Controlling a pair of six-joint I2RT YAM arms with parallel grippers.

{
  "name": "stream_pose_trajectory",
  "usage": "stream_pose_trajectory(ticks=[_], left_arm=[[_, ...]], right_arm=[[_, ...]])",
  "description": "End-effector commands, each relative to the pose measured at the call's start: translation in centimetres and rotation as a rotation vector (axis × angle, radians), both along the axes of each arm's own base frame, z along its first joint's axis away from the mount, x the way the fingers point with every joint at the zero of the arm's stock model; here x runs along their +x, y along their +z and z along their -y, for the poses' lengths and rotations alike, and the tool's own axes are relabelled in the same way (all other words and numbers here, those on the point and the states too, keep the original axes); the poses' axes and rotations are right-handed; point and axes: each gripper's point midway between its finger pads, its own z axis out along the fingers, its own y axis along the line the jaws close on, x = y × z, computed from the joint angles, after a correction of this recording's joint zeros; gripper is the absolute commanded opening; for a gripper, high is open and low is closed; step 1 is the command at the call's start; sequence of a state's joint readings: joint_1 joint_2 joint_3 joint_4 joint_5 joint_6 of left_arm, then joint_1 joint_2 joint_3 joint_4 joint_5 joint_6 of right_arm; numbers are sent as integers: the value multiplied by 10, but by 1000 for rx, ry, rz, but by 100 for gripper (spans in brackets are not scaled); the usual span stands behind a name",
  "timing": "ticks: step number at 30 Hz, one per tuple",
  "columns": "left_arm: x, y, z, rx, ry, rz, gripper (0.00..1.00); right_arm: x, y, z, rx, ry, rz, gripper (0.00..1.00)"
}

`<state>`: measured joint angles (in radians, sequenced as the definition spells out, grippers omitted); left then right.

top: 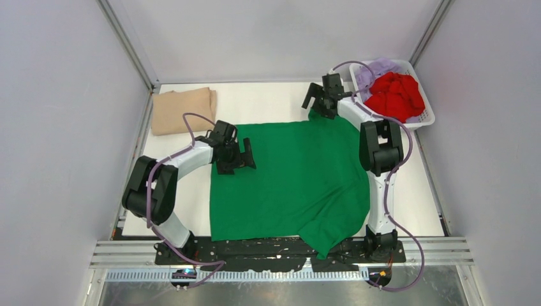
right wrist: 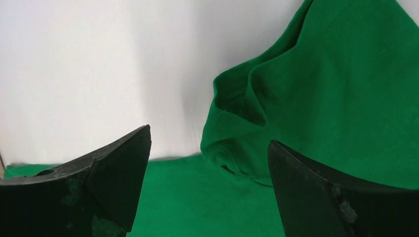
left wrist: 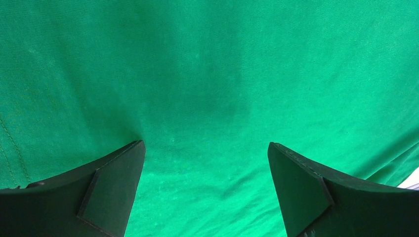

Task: Fold and stack the t-shirts
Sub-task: Flatten out the tshirt

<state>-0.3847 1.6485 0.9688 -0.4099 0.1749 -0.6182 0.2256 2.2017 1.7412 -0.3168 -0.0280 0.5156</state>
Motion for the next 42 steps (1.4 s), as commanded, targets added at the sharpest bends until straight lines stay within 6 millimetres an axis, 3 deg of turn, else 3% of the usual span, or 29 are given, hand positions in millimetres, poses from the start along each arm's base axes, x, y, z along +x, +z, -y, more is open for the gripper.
stream_pose_trajectory(ticks=[1,6,8,9,10,11,13,15,16,17,18,19,20,21,22,23,24,25,26,27,28,29,30,31,32,33,35,37,42], left_arm=[[15,17,1,-4,-4,61,100],[18,15,-2,0,7,49,100],[20,14,-5,4,18,51,99],[21,14,-6,6,23,53,100],[23,14,-7,10,27,55,100],[24,14,-9,14,34,54,100],[27,16,-11,19,46,55,99],[32,22,-15,31,60,73,100],[34,26,-17,42,68,86,100],[36,31,-19,50,75,100,100],[36,36,-22,58,83,112,100],[37,40,-24,63,89,124,100],[35,44,-25,67,93,129,100],[33,49,-27,69,96,136,99],[29,51,-29,73,97,132,99],[25,52,-30,79,95,123,100],[18,51,-32,93,90,109,100],[11,49,-34,109,85,91,100],[3,47,-33,120,74,80,100],[-4,44,-32,124,63,69,100],[-11,40,-29,124,51,58,100],[-17,37,-26,121,37,47,100],[-22,33,-23,118,25,38,100],[-28,27,-22,118,18,23,100],[-30,23,-20,104,13,10,99],[-31,17,-17,94,8,-1,100],[-24,9,-14,92,12,-2,100],[-12,0,-16,112,24,-11,100],[20,-12,-27,135,71,-73,100]], right_arm=[[25,8,-10,33,0,49,95],[58,7,-30,90,20,72,95],[74,17,-41,125,29,119,96],[79,11,-48,130,35,122,95],[90,33,-53,154,31,176,95],[95,30,-55,160,26,181,96],[106,52,-56,180,15,233,96],[106,77,-53,163,23,281,95],[101,76,-50,145,28,271,95],[96,97,-46,116,41,304,95],[87,89,-42,91,49,278,96],[78,114,-36,56,65,315,95],[64,99,-30,23,75,273,95],[50,123,-23,-15,87,297,95],[31,100,-15,-55,90,230,95],[5,96,-3,-102,98,190,95],[-8,91,7,-143,79,165,95],[-37,84,17,-177,84,117,95],[-53,102,24,-199,64,137,95],[-81,70,33,-229,63,46,95],[-96,83,38,-233,45,65,95],[-122,57,45,-253,46,-11,96],[-135,65,48,-244,28,0,96],[-159,41,53,-254,32,-64,95],[-171,44,51,-230,32,-61,95],[-190,24,54,-230,38,-107,96],[-209,10,52,-203,65,-132,95],[-216,2,54,-214,74,-153,96],[-214,-21,54,-236,92,-214,95]])
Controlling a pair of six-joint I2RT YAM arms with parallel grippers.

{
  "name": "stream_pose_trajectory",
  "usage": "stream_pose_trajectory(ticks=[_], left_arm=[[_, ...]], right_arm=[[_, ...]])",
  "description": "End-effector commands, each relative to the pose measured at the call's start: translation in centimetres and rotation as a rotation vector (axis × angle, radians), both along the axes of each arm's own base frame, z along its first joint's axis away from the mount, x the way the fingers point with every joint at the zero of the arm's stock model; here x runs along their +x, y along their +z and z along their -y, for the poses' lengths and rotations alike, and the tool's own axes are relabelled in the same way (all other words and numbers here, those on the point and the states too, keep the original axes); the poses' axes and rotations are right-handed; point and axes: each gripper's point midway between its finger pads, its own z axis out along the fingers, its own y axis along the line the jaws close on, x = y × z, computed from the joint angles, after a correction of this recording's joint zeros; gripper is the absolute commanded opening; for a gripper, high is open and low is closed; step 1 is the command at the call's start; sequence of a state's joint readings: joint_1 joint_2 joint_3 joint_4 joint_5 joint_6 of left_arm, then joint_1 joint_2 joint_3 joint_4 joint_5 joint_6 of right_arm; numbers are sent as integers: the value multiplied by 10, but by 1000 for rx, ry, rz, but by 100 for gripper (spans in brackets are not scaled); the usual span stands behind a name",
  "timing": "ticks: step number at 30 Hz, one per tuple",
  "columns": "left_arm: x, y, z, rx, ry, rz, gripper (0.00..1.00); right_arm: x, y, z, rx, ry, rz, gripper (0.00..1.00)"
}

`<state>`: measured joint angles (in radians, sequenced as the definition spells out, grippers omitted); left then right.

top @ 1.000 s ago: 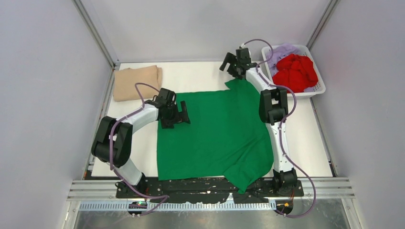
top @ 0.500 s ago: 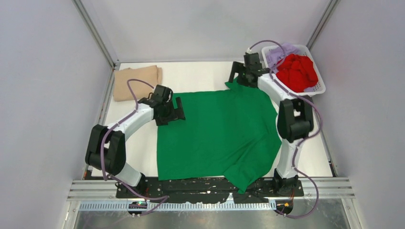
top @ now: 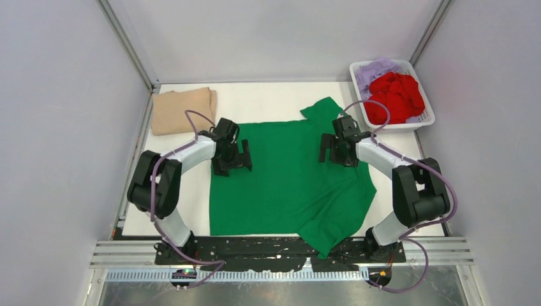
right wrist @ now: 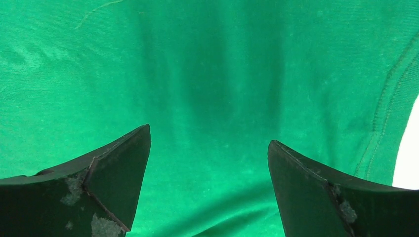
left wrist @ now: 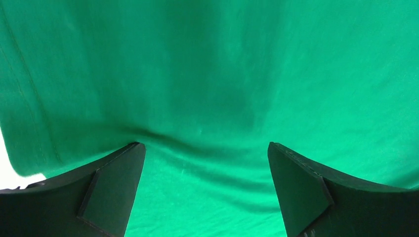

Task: Fold and stack the t-shirts
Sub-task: Flatten out the tshirt

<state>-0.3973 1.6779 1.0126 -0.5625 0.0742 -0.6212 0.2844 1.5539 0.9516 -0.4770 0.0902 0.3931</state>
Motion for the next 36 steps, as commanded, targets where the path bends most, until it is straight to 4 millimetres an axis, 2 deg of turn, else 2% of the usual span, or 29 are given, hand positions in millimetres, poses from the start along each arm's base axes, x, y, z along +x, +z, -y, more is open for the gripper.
stream_pose_trajectory(ticks=[1,2,3,4,5,6,7,8,11,14,15,17,24,28,31,33,36], left_arm=[[42,-1,-10,12,44,13,100],[47,-1,-14,27,41,6,100],[53,0,-18,44,41,-3,100],[59,0,-20,55,38,-11,100],[65,0,-24,61,39,-22,100],[70,0,-26,61,43,-38,100],[74,0,-28,55,47,-51,100],[78,0,-29,44,51,-63,100],[96,2,-31,31,52,-77,99],[109,4,-29,31,42,-89,100],[114,4,-27,25,36,-90,100],[123,6,-22,13,32,-93,100],[150,15,-16,-6,35,-73,100],[151,37,-12,-38,19,-18,100],[145,63,-13,-55,15,62,100],[134,82,-15,-58,19,115,99],[104,99,-26,-40,43,171,100]], right_arm=[[23,-3,-6,1,11,28,95],[29,-1,-8,1,15,33,95],[31,-8,-8,-3,14,13,96],[38,-5,-10,0,19,20,95],[39,-13,-12,4,24,-2,95],[46,-10,-15,12,27,6,96],[48,-18,-17,17,30,-16,96],[55,-15,-19,24,30,-5,96],[69,-24,-16,26,15,-28,95],[91,-21,-12,36,-3,-19,95],[94,-27,-8,32,-13,-37,95],[107,-28,-5,36,-22,-42,95],[154,-18,1,31,-41,-6,96],[166,2,-2,39,-24,40,96],[160,23,-6,5,10,87,95],[151,57,-9,-11,28,160,96],[131,88,-11,-20,31,246,95]])
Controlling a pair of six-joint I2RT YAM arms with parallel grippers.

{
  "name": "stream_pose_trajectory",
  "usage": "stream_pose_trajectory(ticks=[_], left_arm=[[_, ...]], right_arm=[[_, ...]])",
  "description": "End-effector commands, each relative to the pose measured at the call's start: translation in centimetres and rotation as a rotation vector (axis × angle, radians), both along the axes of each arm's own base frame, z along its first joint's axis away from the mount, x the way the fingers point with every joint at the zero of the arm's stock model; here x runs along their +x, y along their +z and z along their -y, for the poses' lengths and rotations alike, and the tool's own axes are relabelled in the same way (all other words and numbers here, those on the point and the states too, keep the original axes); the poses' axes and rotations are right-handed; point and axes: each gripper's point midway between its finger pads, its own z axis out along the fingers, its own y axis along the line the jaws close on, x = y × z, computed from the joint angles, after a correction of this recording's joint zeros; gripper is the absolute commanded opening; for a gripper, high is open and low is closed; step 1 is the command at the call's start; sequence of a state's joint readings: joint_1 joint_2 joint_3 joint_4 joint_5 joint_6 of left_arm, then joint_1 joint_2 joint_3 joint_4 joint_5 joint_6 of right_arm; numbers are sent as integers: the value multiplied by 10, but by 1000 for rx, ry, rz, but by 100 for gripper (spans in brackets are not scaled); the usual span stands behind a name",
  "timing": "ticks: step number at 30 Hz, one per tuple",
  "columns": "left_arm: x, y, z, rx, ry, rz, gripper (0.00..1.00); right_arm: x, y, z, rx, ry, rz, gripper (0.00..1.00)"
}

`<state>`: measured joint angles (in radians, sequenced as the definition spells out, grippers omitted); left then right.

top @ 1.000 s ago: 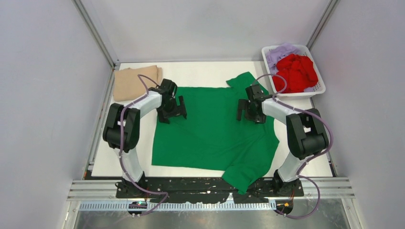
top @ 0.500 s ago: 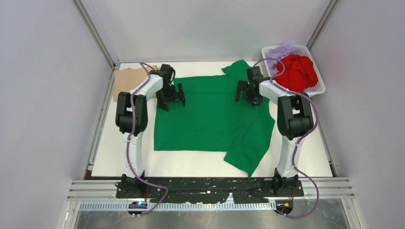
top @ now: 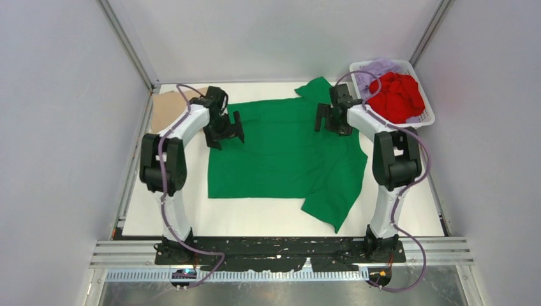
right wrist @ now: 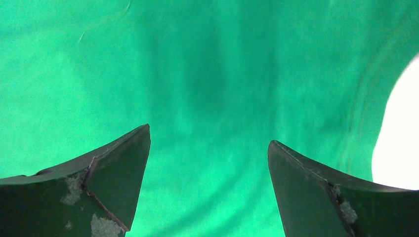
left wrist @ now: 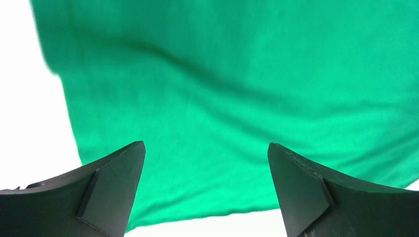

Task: Fold and stack the t-shirts
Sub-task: Flatten out the tshirt, then grab the side of the flattened tshirt closest away from the robot with both arms

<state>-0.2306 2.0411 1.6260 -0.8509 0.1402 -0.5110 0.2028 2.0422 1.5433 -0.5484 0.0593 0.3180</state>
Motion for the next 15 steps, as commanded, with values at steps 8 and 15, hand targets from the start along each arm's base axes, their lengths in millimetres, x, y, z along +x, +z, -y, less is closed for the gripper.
stream_pose_trajectory(ticks=[8,15], left_arm=[[-145,34,-55,55,172,189,100],[-196,3,-78,72,336,201,93]], right_arm=[[-101,113,15,54,-84,395,95],[-137,126,32,86,-134,513,95]])
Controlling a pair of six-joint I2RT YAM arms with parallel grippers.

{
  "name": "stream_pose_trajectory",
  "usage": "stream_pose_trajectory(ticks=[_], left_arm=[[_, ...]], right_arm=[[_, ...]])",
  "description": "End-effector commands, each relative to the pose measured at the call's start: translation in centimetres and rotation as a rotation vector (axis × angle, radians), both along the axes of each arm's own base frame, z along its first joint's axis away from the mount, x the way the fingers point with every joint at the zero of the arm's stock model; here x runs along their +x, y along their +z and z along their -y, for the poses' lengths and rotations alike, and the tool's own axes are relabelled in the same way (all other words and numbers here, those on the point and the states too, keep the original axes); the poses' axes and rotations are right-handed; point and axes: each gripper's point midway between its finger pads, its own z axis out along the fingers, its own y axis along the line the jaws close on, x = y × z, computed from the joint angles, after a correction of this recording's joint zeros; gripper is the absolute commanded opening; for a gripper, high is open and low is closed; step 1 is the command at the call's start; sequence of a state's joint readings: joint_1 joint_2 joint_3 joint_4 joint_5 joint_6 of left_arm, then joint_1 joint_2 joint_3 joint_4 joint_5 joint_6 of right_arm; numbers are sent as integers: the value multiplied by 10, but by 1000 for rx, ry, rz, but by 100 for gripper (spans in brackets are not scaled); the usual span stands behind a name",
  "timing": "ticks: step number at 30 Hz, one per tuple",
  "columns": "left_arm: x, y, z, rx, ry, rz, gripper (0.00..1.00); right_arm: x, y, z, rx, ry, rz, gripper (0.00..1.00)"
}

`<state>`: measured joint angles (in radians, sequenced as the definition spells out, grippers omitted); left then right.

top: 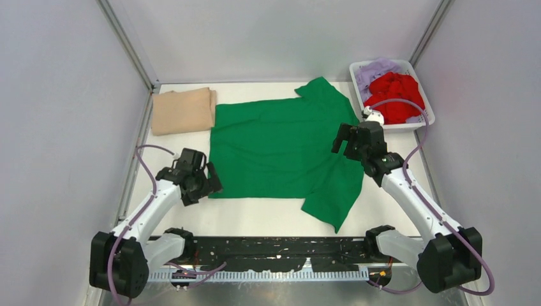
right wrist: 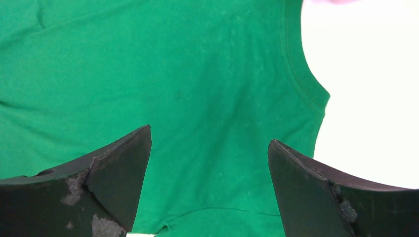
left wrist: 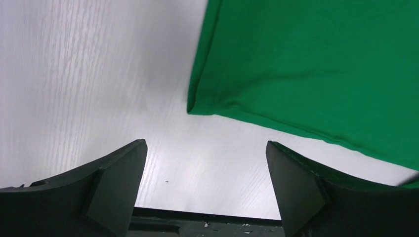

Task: Fold and stack the t-shirts
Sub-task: Grab the side of the flattened tshirt closest away from the robot with both arms

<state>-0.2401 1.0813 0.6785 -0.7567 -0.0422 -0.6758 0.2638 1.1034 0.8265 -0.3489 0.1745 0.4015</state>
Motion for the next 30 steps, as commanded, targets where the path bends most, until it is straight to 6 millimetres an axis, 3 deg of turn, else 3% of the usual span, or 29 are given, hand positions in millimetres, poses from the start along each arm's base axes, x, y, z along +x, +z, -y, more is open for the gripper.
stream_pose_trajectory(ticks=[1,5,9,22,25,28,30], left_arm=[[6,-3,-3,-38,144,97,89],[12,-15,7,-123,214,126,69],[17,-23,1,-104,281,118,55],[20,-49,-2,-50,310,32,38],[23,-50,1,-58,289,24,24],[23,-49,3,-63,269,22,0],[22,-47,3,-59,256,25,0]], right_arm=[[-1,8,8,24,-51,82,95],[-5,-1,7,16,-36,53,96],[-6,-5,8,-1,-26,32,95],[-6,-12,14,-30,-44,8,95],[-6,-13,15,-35,-48,2,95],[-7,-13,17,-42,-56,-5,95],[-8,-13,18,-48,-57,-13,96]])
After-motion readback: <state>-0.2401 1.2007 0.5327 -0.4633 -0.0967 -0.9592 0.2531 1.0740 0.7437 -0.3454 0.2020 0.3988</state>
